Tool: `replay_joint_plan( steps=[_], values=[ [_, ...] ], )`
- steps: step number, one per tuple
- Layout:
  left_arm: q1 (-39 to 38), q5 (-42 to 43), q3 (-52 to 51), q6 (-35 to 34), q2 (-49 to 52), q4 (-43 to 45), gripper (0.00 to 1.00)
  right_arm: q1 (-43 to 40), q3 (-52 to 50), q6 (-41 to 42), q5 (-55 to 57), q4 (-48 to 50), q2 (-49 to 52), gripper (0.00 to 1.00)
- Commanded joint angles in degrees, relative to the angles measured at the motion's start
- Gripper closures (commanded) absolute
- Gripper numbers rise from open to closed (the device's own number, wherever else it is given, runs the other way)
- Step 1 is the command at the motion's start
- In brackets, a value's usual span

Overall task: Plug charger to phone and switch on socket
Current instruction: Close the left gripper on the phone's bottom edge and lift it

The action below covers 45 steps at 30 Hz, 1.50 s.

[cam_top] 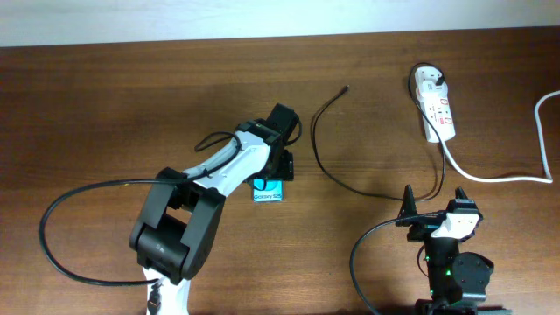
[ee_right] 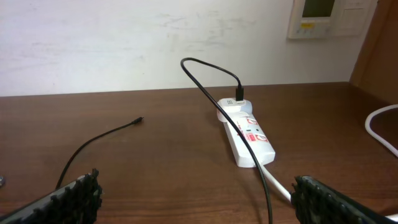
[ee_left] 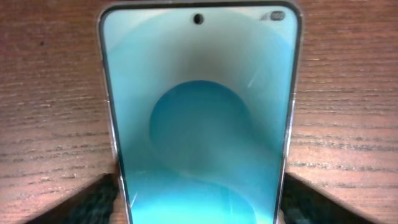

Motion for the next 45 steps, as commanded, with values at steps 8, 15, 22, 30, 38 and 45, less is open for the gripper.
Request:
replay_joint_plan(
  steps=[8, 15, 22, 30, 38, 45],
  values=[
    [0.0, 4.9, -2.5, -0.3, 3.3, -0.9, 0.49, 0.3, -0.3, 0.4, 0.5, -0.3, -0.4, 0.02],
    [0.0, 6.2, 0.9, -0.3, 3.3, -3.8, 0.53, 0.3, -0.3, 0.4, 0.5, -0.3, -0.4, 0.02],
    [0.0, 6.3, 8.8, -0.3, 3.2, -10.5, 0.53, 0.3, -0.3, 0.4, 0.5, -0.3, -0.4, 0.02],
    [0.7, 7.8, 21.4, -0.6, 3.2, -20.3, 0.53, 0.3, -0.3, 0.4, 0.5, -0.3, -0.4, 0.02],
    [9.7, 28.9, 23.5, -0.6, 3.2, -25.0, 0.57, 0.3, -0.3, 0.4, 0.5, -0.3, -0.4, 0.02],
    [14.5, 45.5, 23.5, -0.5, 3.2, -28.0, 0.58, 0.3, -0.3, 0.4, 0.5, -0.3, -0.4, 0.02]
  ],
)
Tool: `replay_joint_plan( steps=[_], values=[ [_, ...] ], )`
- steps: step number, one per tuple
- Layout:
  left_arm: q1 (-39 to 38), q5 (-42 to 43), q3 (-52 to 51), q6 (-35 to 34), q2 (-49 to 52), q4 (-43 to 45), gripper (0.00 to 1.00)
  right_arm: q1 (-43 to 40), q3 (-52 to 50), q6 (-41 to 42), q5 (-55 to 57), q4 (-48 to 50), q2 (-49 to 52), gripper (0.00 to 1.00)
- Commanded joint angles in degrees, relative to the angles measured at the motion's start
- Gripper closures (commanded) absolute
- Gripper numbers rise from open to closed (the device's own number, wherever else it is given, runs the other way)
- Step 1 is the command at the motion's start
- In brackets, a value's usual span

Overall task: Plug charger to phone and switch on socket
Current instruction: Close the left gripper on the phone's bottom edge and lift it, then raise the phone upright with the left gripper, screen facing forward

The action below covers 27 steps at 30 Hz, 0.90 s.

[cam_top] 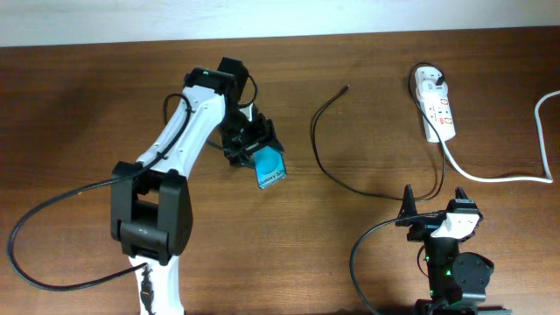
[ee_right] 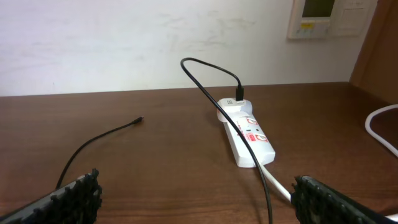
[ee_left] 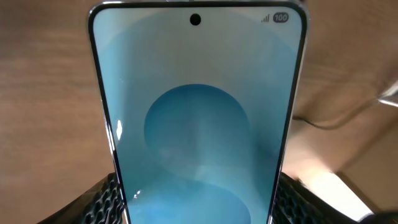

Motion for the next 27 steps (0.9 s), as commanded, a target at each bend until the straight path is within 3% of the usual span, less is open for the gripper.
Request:
replay_joint_plan(
  steps=[1, 9, 18, 27],
  values=[
    [0.8, 12.8, 1.4, -0.3, 0.3, -0.9, 0.59, 0.3, -0.3, 0.4, 0.5, -0.3, -0.4, 0.02],
    [0.9, 15.7, 1.9, 2.3, -0.8, -9.3, 0.64, 0.3, -0.3, 0.4, 0.5, -0.3, -0.4, 0.02],
    [0.9, 14.1, 10.3, 8.4, -1.4, -23.8, 0.64, 0.3, -0.3, 0.4, 0.5, -0.3, -0.4, 0.02],
    [0.9, 19.7, 10.4, 7.2, -1.9, -23.8, 0.66, 0.3, -0.3, 0.4, 0.5, -0.3, -0.4, 0.02]
  ],
)
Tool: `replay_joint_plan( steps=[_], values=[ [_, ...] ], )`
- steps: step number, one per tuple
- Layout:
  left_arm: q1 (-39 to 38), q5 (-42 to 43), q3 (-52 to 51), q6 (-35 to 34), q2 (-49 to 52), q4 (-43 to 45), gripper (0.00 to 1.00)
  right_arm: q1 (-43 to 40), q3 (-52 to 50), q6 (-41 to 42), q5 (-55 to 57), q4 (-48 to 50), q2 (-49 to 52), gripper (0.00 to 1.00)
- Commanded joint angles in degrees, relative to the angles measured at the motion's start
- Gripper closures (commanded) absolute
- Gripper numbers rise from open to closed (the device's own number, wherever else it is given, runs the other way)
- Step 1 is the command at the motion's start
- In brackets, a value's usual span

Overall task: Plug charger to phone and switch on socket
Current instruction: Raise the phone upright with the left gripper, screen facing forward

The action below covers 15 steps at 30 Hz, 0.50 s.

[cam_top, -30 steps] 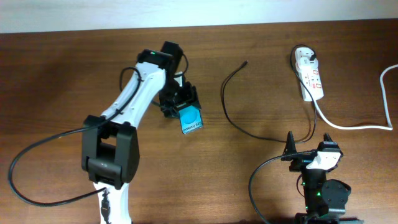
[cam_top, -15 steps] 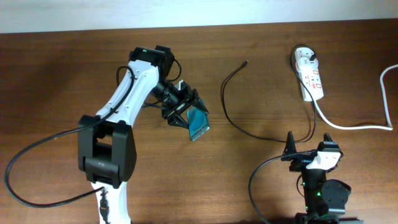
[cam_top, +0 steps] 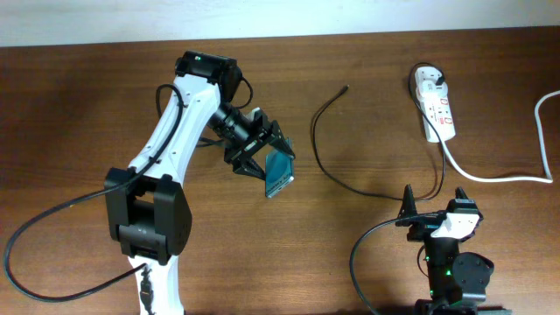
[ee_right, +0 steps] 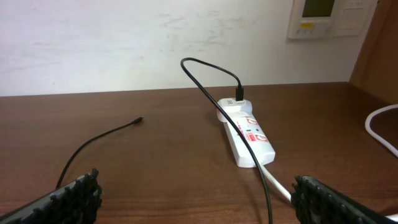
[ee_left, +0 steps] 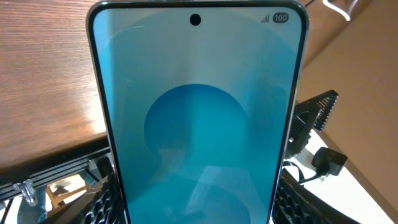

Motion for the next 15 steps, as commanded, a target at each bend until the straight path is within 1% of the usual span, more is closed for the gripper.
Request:
replay_joint_plan(
  steps=[1, 11, 15],
  values=[
    [0.3, 3.3, 1.4, -0.1, -1.9, -0.3, 0.66, 0.3, -0.3, 0.4, 0.5, -0.3, -0.4, 0.02],
    [0.3, 2.9, 1.4, -0.1, -1.9, 0.0, 0.65, 0.3, -0.3, 0.4, 0.5, -0.3, -0.4, 0.02],
    [0.3, -2.2, 1.4, -0.4, -1.9, 4.5, 0.63, 0.3, -0.3, 0.4, 0.5, -0.3, -0.4, 0.02]
  ],
)
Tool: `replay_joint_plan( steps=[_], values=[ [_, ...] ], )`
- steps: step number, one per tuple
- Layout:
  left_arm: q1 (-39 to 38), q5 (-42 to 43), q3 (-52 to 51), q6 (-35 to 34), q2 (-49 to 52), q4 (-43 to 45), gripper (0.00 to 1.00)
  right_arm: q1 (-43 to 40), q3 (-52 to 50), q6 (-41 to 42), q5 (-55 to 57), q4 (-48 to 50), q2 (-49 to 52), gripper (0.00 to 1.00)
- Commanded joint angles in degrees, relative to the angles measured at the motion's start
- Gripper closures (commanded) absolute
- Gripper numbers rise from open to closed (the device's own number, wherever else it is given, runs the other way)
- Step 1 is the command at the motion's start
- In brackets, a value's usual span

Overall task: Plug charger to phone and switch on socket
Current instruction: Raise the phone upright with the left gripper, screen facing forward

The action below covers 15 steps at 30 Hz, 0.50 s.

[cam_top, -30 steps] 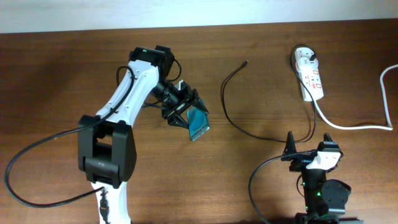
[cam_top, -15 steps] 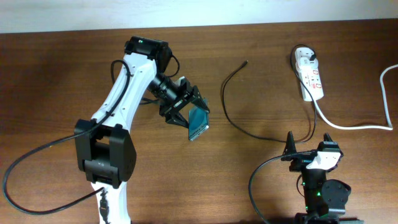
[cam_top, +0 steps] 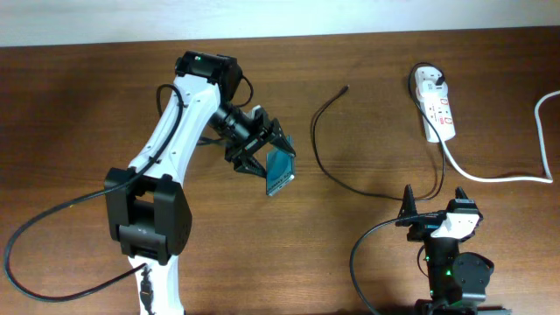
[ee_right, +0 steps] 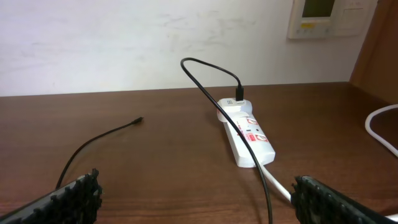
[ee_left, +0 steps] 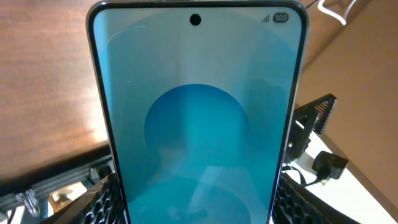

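Note:
A phone [cam_top: 278, 171] with a lit blue screen [ee_left: 196, 118] is held off the table, tilted, my left gripper [cam_top: 262, 156] shut on its lower half. The black charger cable [cam_top: 317, 131] lies on the table to the right of the phone, its free plug tip [cam_top: 346, 87] pointing up-right. The cable runs to the white power strip [cam_top: 437, 107], seen also in the right wrist view as the strip [ee_right: 249, 139] with the cable plugged in at its far end. My right gripper [cam_top: 435, 214] rests open at the near right edge, fingertips [ee_right: 74, 196] wide apart, nothing between them.
A white mains cord [cam_top: 507, 178] runs from the power strip to the right edge of the table. The wooden table [cam_top: 87, 105] meets a white wall at the back. A wall panel [ee_right: 323, 15] shows in the right wrist view.
The left gripper with the phone has barely shifted, the phone tilting a touch more. The right arm, cable and power strip stay as they were.
At first my left gripper was over the phone lying on the table near the middle. Then it held the phone lifted and farther back. Later the wrist had turned, the phone tilted on edge toward the right side, where it stays now. My right gripper stayed open and still.

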Motion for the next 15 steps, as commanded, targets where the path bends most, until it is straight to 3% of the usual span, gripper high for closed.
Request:
replay_joint_plan(
  steps=[1, 15],
  values=[
    [0.3, -4.1, 1.4, -0.7, -1.9, 4.4, 0.63, 0.3, -0.3, 0.4, 0.5, -0.3, -0.4, 0.02],
    [0.3, -27.0, 1.4, -7.6, -1.9, 20.3, 0.67, 0.3, -0.3, 0.4, 0.5, -0.3, -0.4, 0.02]
  ],
)
